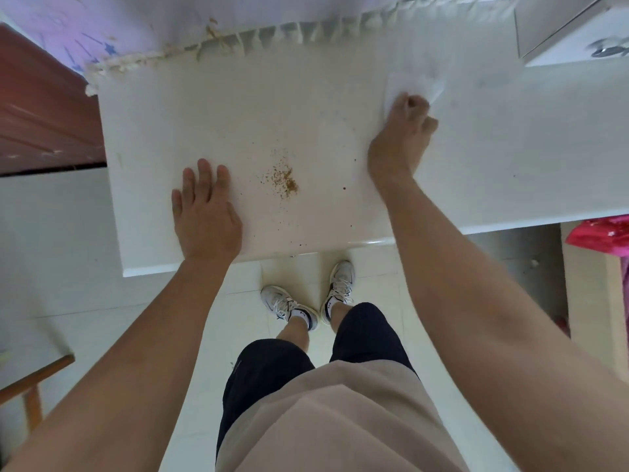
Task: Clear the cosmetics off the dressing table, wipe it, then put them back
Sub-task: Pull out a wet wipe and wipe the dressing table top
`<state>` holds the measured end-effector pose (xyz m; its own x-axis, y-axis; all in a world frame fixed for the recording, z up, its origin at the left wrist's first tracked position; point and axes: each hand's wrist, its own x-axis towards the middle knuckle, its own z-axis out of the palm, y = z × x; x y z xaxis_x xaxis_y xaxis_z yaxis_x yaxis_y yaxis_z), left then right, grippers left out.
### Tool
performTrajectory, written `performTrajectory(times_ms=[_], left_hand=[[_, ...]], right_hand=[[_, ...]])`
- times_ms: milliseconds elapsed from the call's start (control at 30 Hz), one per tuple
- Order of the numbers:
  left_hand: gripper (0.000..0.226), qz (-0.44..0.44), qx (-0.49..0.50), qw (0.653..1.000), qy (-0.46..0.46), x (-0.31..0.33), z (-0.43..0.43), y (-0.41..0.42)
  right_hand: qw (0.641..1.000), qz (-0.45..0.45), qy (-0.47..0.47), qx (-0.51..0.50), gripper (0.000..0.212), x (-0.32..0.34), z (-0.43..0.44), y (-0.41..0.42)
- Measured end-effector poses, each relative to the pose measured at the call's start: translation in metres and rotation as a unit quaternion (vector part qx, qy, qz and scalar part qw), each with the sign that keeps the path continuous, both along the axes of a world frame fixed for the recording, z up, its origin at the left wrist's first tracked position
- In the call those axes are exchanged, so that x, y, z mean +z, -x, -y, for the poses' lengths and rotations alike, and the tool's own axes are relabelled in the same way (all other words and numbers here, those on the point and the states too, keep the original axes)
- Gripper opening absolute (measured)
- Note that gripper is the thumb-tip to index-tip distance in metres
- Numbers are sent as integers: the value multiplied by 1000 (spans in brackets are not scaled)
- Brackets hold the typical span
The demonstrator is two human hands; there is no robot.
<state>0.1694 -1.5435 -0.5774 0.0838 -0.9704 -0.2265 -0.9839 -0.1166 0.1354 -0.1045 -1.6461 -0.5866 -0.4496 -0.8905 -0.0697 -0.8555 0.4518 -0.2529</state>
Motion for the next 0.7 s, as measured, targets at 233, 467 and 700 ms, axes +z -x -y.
performTrajectory(times_ms=[233, 467, 700], left_hand=[[58, -2, 4, 1000, -17, 11, 3, 4], [59, -21, 13, 999, -21, 10, 6, 4], [58, -30, -21, 999, -29, 14, 10, -11]], right_hand=[[935, 162, 25, 315, 51, 23, -2, -70], [974, 143, 83, -152, 56, 21, 60, 68], [975, 11, 1, 223, 56, 8, 59, -88]])
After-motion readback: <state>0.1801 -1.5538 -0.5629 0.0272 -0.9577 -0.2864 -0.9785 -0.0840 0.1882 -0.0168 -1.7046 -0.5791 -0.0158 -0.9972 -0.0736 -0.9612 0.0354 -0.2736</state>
